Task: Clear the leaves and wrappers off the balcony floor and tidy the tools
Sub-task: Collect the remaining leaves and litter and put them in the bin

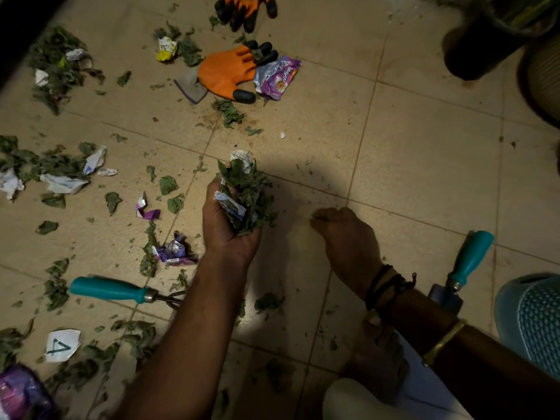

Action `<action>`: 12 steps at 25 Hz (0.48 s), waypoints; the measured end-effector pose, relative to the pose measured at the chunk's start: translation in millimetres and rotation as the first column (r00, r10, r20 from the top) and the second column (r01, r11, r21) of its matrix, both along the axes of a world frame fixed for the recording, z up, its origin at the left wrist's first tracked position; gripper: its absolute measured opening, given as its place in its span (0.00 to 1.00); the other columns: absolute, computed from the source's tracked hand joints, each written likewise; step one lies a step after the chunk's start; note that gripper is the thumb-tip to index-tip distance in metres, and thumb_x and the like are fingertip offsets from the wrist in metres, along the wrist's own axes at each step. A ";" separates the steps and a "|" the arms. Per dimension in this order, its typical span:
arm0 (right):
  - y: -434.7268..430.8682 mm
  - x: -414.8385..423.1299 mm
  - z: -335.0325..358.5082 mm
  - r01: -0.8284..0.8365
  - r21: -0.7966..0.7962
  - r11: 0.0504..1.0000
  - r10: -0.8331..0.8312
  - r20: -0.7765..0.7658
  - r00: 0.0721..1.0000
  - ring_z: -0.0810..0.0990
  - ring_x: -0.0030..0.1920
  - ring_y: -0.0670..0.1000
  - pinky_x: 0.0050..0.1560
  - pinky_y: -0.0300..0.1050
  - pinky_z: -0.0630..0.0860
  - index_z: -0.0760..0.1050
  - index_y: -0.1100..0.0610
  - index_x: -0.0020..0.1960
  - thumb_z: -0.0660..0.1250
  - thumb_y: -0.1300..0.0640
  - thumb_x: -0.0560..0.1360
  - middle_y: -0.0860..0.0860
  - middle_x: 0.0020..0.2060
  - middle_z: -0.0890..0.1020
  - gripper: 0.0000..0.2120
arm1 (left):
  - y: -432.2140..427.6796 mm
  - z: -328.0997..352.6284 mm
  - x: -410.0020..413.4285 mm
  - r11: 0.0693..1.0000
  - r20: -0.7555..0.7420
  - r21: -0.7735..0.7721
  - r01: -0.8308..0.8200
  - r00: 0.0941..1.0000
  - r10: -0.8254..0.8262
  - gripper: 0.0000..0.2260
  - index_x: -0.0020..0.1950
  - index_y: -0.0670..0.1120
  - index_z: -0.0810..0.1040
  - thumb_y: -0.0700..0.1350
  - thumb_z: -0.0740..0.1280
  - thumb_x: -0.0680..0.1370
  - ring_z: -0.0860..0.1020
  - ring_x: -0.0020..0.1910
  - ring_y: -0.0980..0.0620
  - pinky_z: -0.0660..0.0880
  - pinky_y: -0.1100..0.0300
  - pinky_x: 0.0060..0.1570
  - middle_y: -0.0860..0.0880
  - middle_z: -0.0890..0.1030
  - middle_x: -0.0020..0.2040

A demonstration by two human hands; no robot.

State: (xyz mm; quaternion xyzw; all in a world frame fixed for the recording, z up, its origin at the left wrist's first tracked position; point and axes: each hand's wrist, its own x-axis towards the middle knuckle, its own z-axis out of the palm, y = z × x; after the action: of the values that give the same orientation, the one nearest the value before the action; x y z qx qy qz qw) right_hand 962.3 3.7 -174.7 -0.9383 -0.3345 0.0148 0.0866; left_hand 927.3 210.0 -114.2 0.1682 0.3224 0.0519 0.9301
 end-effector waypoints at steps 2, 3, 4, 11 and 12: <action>9.2 -5.0 -1.5 0.043 0.068 0.997 -0.041 -0.035 0.999 0.82 0.43 0.61 0.36 0.52 0.81 0.84 0.61 0.48 0.71 0.71 0.68 0.58 0.45 0.84 0.11 | -6.0 8.5 0.9 1.000 -0.033 -0.018 -0.017 0.999 0.017 0.19 0.55 0.43 0.86 0.52 0.67 0.70 0.84 0.54 0.45 0.78 0.45 0.59 0.44 0.84 0.56; 16.6 -5.7 2.2 0.090 0.122 0.988 -0.074 -0.131 0.989 0.82 0.42 0.59 0.39 0.51 0.81 0.84 0.61 0.46 0.70 0.69 0.71 0.56 0.43 0.84 0.08 | -8.0 16.6 -0.2 0.998 -0.042 -0.042 -0.048 0.998 0.046 0.19 0.55 0.43 0.86 0.51 0.67 0.70 0.84 0.52 0.45 0.79 0.45 0.58 0.44 0.85 0.56; 23.4 -4.0 8.6 0.175 0.178 0.968 -0.124 -0.269 0.955 0.83 0.43 0.56 0.43 0.49 0.81 0.85 0.59 0.47 0.69 0.66 0.74 0.55 0.43 0.85 0.07 | -9.3 28.1 -2.7 0.994 -0.047 -0.060 -0.087 0.995 0.084 0.19 0.54 0.43 0.86 0.51 0.67 0.70 0.85 0.50 0.45 0.81 0.47 0.55 0.44 0.85 0.54; 27.9 15.9 208.7 0.986 -0.035 0.164 0.019 -0.999 -0.038 0.86 0.39 0.51 0.39 0.36 0.81 0.82 0.68 0.54 0.70 0.72 0.75 0.58 0.42 0.86 0.08 | 8.6 193.6 -48.0 0.946 -0.222 -0.090 -0.310 0.933 0.284 0.19 0.72 0.48 0.75 0.52 0.58 0.84 0.79 0.65 0.45 0.70 0.48 0.71 0.47 0.79 0.68; 27.3 12.5 259.2 0.993 -0.054 0.103 0.057 -0.997 -0.060 0.87 0.39 0.50 0.40 0.37 0.82 0.81 0.67 0.54 0.69 0.72 0.76 0.57 0.42 0.87 0.07 | 12.0 239.7 -58.8 0.934 -0.247 -0.100 -0.343 0.918 0.311 0.19 0.71 0.49 0.77 0.53 0.58 0.84 0.82 0.58 0.46 0.74 0.50 0.67 0.47 0.82 0.64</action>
State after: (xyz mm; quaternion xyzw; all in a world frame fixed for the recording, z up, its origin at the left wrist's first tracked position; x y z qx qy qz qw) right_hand 974.8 31.0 84.5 -0.5734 0.3188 0.3271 0.6801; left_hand 868.5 222.0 125.5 0.0502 0.4529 0.1643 0.8748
